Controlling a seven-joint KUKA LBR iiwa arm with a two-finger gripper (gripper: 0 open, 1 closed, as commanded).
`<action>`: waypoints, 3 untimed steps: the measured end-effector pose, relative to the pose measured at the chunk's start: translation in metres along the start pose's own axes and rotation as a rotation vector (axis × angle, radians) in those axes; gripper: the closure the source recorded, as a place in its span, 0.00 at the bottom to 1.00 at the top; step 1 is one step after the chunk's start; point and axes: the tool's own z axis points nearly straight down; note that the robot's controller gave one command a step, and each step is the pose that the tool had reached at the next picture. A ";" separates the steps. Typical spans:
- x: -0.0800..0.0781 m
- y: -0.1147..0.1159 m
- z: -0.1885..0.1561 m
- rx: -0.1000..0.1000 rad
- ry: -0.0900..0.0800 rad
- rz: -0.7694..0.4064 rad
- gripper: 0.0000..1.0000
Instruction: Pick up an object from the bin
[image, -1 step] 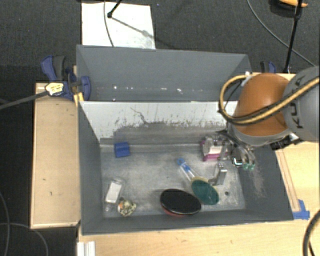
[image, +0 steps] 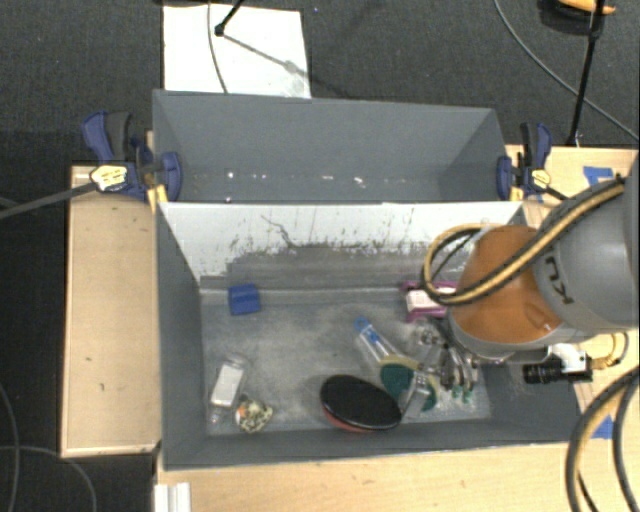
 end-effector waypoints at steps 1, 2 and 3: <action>-0.025 -0.021 -0.031 0.001 -0.006 0.132 0.00; -0.020 -0.005 -0.037 0.001 -0.007 0.194 0.00; -0.010 -0.010 0.001 0.002 0.001 0.422 0.00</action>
Offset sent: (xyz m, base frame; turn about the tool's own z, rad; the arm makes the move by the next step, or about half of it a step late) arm 0.0151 -0.0271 0.0297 0.1332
